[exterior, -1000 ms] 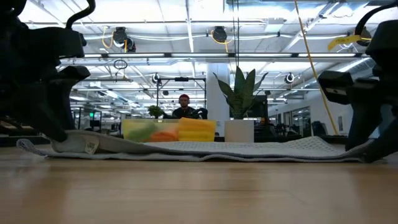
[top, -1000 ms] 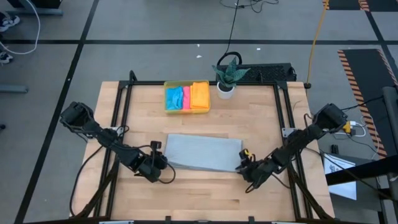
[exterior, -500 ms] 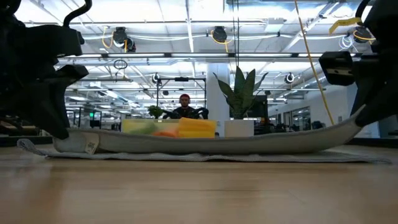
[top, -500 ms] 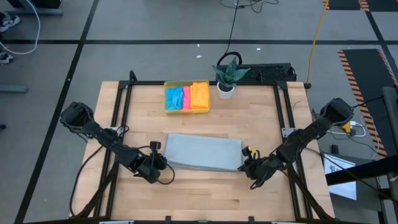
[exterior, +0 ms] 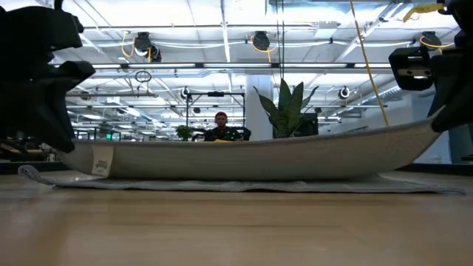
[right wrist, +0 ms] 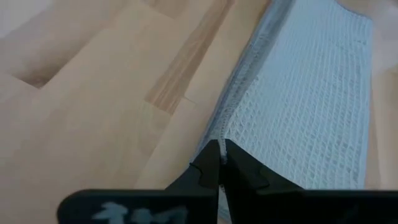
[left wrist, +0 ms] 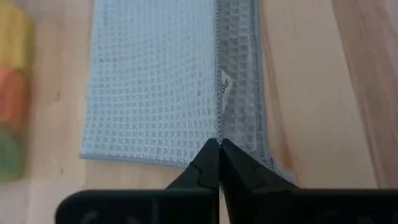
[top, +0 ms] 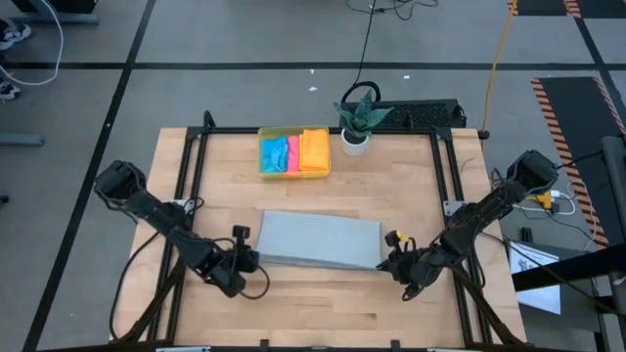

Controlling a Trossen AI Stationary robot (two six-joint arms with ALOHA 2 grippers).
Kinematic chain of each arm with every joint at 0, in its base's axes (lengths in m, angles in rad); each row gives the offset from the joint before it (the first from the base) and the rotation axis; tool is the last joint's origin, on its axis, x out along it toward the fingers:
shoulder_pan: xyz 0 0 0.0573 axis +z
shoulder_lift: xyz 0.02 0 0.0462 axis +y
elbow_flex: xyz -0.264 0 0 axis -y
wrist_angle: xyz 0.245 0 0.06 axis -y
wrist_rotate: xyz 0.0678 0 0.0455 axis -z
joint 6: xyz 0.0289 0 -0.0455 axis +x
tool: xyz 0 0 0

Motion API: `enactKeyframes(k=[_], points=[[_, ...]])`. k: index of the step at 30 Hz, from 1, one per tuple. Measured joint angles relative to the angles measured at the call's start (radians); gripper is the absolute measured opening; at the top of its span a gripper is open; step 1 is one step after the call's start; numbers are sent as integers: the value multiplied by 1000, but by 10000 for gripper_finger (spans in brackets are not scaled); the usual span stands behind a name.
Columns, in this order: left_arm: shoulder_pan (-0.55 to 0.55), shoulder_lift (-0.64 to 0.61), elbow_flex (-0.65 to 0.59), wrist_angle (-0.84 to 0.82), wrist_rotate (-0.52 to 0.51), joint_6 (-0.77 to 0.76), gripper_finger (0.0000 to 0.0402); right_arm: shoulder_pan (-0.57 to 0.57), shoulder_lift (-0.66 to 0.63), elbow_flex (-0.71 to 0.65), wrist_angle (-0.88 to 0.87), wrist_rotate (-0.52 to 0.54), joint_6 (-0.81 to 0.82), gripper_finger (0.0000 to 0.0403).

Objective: Fold microfiber towels
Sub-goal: Fold the gray microfiber cloth

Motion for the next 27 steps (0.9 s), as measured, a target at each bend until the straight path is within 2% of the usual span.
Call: enactKeyframes(k=[5,16,23,27], points=[[-39,0,0,1,-47,-8,6,1,7,0,6,0,6,2],[-85,0,1,72,-35,-72,5,-6,17,-64,34,-1,58,2],[-83,83,2,181,35,-16,3,-6,17,-187,252,-4,77,2],[-84,104,2,205,36,-22,9,-6,17,-207,283,-4,64,2]])
